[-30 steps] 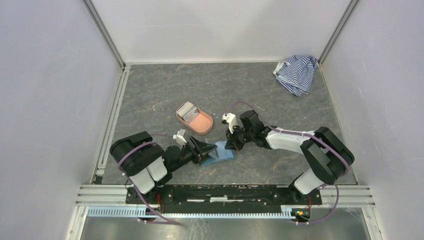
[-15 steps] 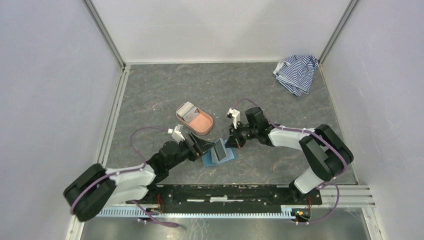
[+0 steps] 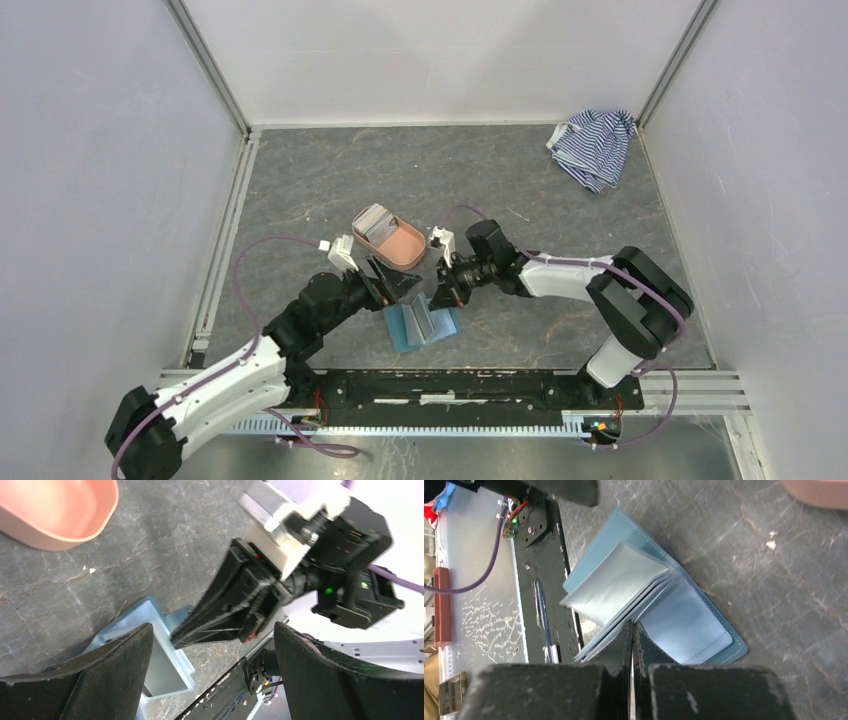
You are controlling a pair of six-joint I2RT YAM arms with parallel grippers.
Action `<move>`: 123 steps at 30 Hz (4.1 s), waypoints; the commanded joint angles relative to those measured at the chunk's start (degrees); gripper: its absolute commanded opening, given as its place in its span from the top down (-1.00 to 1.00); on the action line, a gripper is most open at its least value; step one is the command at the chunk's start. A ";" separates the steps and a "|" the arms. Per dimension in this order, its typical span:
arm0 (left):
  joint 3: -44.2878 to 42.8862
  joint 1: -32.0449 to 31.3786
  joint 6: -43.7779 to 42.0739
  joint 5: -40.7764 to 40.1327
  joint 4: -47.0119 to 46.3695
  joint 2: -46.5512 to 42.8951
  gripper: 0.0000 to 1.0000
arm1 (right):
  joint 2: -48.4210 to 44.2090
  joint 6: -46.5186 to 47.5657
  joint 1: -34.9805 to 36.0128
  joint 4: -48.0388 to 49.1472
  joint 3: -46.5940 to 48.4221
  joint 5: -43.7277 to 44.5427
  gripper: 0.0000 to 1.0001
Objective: Put the credit cards into the card holder
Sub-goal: Open the card holder at the center of the board, then pick up the credit card from the storage box.
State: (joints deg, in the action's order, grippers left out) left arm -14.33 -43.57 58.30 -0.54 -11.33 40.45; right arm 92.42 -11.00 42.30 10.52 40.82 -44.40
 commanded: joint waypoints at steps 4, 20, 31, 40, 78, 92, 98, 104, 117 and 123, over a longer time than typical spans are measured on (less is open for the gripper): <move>0.47 0.24 -3.94 0.97 0.65 -8.06 -0.90 | 4.17 -4.05 2.26 1.51 8.07 0.48 1.00; 6.56 0.23 4.36 7.51 -17.13 6.39 -0.34 | 6.02 -4.38 2.72 3.95 5.02 4.98 1.00; 7.99 0.24 3.56 3.37 -14.73 7.34 -0.23 | 4.01 3.33 -1.13 -2.93 2.91 13.11 1.00; -2.05 0.66 -5.73 -6.37 4.77 4.95 -0.22 | 2.87 3.91 -2.73 -0.59 1.38 9.86 1.00; -43.93 13.33 -46.40 -6.26 34.01 34.40 -0.98 | -0.37 22.90 -7.10 -11.97 8.31 -0.07 -0.05; -61.34 13.48 -63.45 -22.96 44.40 55.92 -1.00 | -1.83 24.98 -9.63 -13.56 8.93 -3.21 -0.07; -63.70 13.49 -68.20 -24.25 43.87 61.75 -0.81 | -1.86 24.99 -10.49 -13.62 9.01 -3.98 -0.08; -65.02 13.47 -70.72 -22.59 43.34 63.93 -0.53 | -1.26 24.98 -10.89 -13.81 9.10 -4.73 -0.08; -65.82 12.49 -71.80 -19.61 43.25 66.79 -0.41 | -0.52 24.94 -11.02 -14.18 9.29 -5.26 -0.09; -65.84 11.61 -71.76 -21.86 43.28 68.21 -0.28 | -0.13 25.07 -11.02 -14.34 9.46 -5.60 -0.09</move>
State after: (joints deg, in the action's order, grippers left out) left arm -78.22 -31.27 -10.57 -20.86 32.67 107.70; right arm 92.09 13.34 31.46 -4.40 47.94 -48.07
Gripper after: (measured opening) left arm 0.662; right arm 0.542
